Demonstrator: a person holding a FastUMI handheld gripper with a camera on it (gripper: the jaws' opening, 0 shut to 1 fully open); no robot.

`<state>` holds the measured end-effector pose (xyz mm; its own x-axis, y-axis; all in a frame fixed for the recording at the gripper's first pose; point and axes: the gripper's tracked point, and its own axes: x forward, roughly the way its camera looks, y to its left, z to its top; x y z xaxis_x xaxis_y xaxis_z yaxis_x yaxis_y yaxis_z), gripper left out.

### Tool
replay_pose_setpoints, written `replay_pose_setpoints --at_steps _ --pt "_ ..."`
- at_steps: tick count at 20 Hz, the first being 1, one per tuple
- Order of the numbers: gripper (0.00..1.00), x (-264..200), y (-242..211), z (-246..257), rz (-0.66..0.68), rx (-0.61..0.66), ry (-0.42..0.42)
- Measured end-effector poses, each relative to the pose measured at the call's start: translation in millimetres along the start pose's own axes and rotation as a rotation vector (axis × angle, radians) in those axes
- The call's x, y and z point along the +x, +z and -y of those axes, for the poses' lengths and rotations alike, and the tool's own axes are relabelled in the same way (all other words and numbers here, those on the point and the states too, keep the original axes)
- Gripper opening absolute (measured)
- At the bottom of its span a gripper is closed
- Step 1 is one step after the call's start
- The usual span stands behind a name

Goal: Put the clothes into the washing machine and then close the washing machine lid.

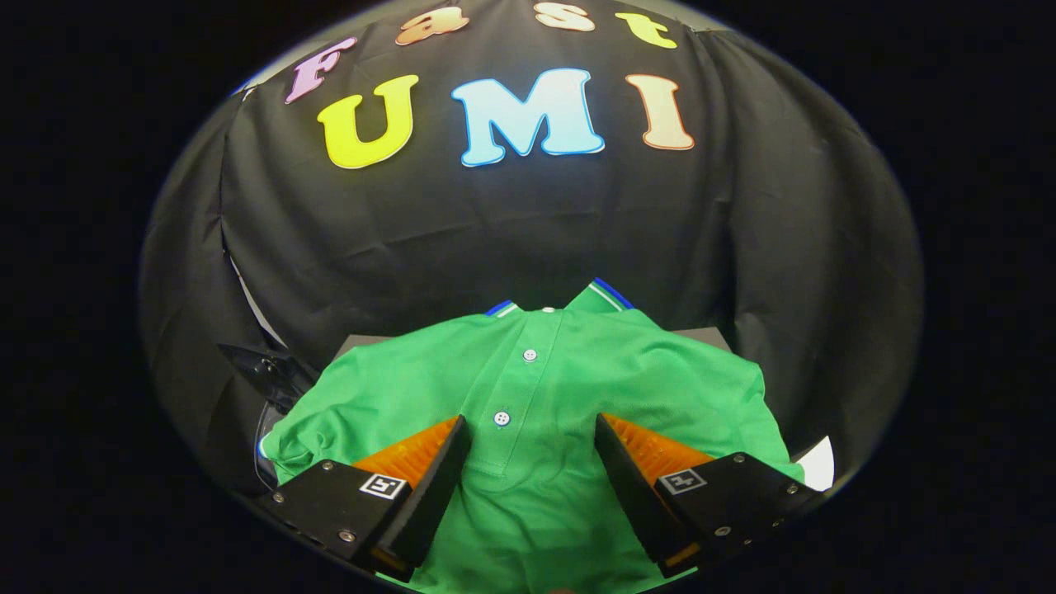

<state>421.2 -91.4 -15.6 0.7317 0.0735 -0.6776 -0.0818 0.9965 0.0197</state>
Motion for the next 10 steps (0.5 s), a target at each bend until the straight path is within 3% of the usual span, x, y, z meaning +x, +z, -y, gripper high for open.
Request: replay_pose_setpoints --at_steps 8,10 --pt "0.94 0.5 -4.6 0.4 -0.038 -0.076 -0.004" --pt "0.89 1.1 -5.2 -1.4 -0.04 -0.076 0.005"
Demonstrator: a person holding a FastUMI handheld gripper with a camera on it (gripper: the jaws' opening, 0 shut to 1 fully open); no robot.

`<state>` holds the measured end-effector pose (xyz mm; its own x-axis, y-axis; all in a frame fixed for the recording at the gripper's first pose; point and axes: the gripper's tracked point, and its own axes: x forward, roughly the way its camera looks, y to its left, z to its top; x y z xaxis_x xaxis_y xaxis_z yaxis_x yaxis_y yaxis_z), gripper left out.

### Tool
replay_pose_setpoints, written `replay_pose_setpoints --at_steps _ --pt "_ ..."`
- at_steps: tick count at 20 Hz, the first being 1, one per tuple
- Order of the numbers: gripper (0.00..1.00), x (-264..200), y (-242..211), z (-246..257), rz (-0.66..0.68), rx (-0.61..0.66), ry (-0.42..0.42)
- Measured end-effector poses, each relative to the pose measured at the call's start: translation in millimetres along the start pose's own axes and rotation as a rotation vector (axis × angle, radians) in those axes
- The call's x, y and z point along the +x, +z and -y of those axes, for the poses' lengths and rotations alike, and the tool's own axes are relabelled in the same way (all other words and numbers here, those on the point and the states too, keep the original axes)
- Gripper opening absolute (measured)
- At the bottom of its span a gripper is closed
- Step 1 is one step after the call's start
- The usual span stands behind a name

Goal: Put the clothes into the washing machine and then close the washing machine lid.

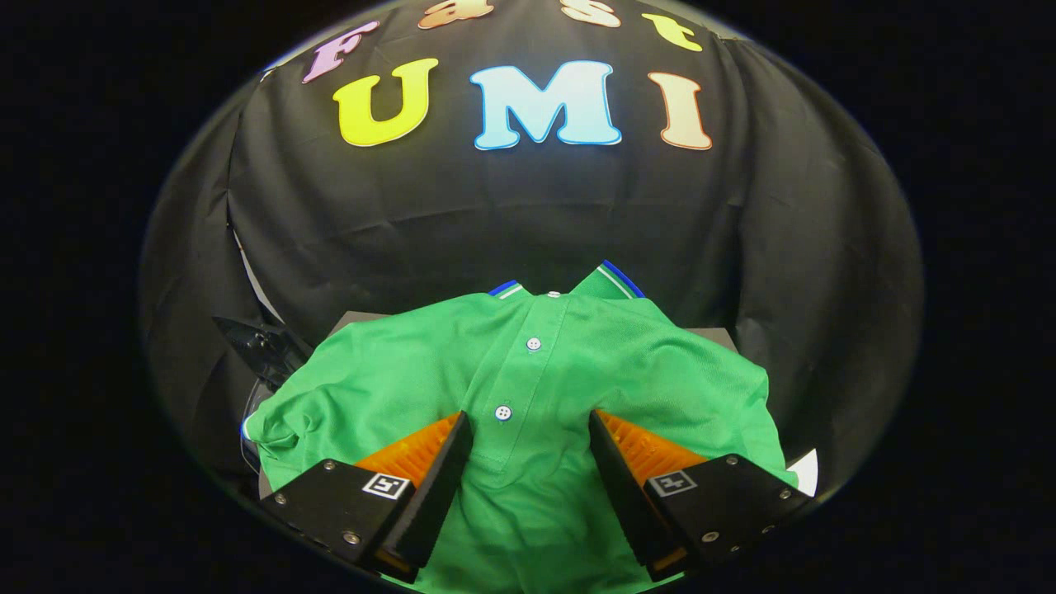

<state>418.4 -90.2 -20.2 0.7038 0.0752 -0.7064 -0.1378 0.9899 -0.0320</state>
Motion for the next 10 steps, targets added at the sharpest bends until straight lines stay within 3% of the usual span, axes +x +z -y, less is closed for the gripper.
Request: replay_pose_setpoints --at_steps 2,5,7,8,10 --pt "0.84 -0.8 -0.7 -3.4 -0.003 0.0 0.006" --pt "0.6 -1.5 0.7 -13.5 -0.001 -0.013 0.028" --pt "0.4 -2.6 3.4 -16.6 0.01 0.011 0.062" --pt "0.21 -3.5 0.9 -18.5 0.017 0.037 0.08" --pt "0.06 -6.6 0.0 -20.1 0.03 0.076 0.104"
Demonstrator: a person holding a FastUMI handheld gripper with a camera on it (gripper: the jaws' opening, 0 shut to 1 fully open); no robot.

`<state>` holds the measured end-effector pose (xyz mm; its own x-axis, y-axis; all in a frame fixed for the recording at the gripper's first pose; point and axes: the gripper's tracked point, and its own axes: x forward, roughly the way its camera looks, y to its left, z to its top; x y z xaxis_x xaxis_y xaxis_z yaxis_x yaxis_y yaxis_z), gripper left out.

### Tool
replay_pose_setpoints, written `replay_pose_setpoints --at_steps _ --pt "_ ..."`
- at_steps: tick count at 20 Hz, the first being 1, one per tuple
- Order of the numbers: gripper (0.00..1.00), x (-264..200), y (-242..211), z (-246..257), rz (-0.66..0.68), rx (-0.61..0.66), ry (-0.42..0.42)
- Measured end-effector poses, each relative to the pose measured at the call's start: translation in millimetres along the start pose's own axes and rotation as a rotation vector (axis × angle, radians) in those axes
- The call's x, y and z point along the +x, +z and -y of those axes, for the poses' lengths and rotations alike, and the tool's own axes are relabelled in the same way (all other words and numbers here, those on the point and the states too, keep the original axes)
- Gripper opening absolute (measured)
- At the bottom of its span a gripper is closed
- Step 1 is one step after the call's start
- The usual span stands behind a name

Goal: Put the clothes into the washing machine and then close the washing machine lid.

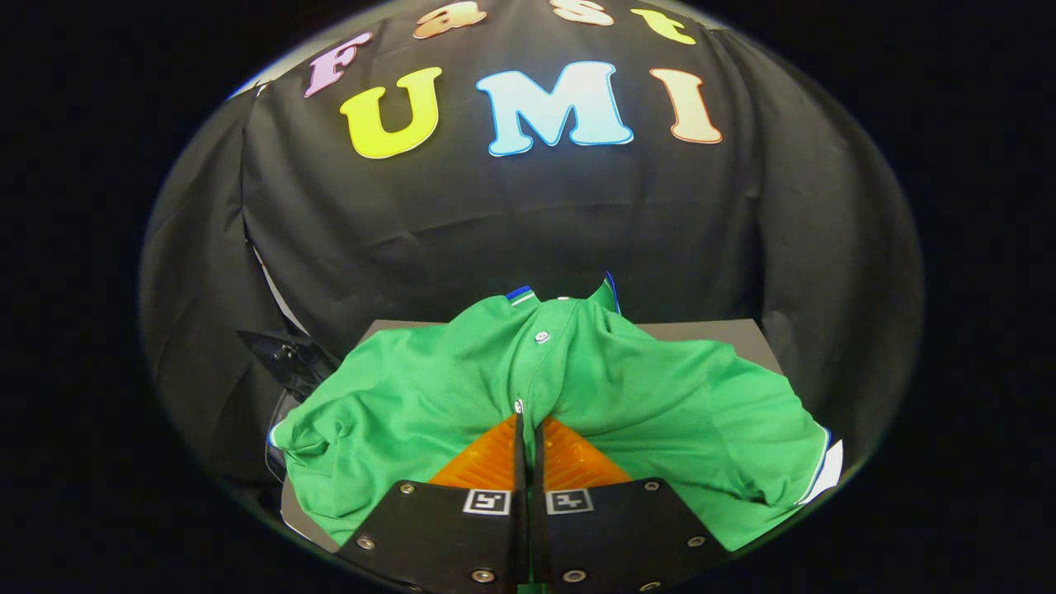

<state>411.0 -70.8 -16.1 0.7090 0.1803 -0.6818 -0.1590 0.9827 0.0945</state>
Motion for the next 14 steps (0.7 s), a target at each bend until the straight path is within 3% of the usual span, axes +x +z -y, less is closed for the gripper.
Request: replay_pose_setpoints --at_steps 2,14 --pt "0.0 -1.1 1.3 -1.1 0.012 0.015 0.012" --pt "0.0 -49.8 44.2 -51.4 0.198 0.132 0.169"
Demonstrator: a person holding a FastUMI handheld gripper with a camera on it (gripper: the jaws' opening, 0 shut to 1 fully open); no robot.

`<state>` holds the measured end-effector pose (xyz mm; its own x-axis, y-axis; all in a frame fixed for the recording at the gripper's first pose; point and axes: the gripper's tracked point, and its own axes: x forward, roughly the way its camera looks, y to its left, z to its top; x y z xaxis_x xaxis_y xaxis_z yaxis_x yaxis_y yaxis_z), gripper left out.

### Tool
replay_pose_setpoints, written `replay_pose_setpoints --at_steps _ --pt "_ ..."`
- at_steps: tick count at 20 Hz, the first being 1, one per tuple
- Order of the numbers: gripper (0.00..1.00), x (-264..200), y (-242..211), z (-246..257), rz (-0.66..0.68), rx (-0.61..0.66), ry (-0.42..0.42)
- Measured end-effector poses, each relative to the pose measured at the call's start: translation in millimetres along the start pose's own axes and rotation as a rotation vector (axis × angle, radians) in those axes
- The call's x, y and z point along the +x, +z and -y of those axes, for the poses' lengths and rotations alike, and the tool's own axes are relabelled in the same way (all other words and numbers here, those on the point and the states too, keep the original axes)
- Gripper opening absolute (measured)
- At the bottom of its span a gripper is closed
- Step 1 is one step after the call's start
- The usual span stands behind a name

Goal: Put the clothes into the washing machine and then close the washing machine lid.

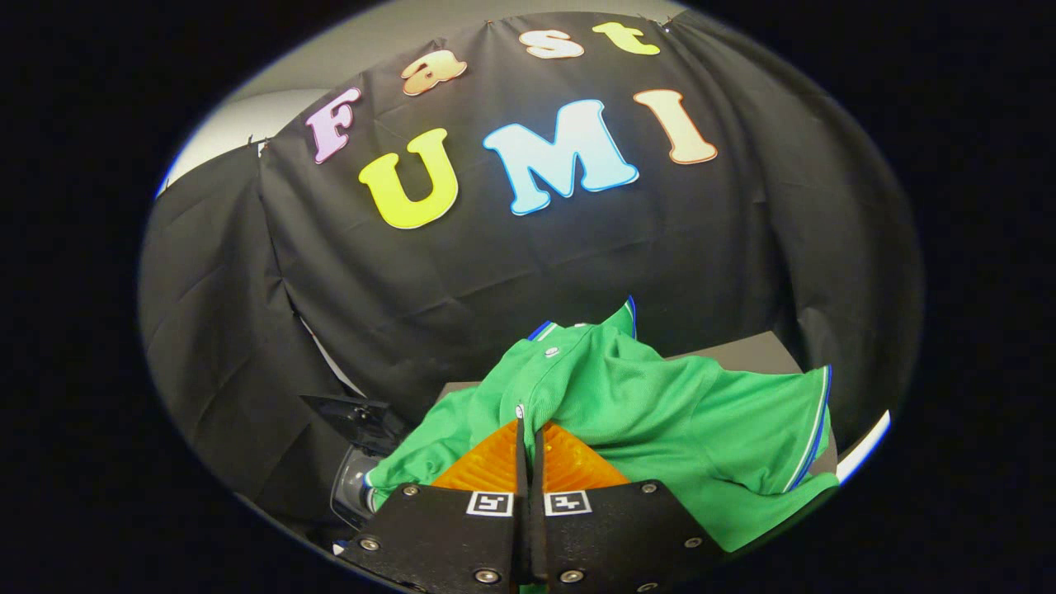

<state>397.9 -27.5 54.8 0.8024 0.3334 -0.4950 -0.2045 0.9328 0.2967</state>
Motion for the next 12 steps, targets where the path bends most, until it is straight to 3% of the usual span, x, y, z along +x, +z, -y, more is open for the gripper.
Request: replay_pose_setpoints --at_steps 12 --pt "0.0 -11.5 24.9 -111.7 0.13 0.003 0.129"
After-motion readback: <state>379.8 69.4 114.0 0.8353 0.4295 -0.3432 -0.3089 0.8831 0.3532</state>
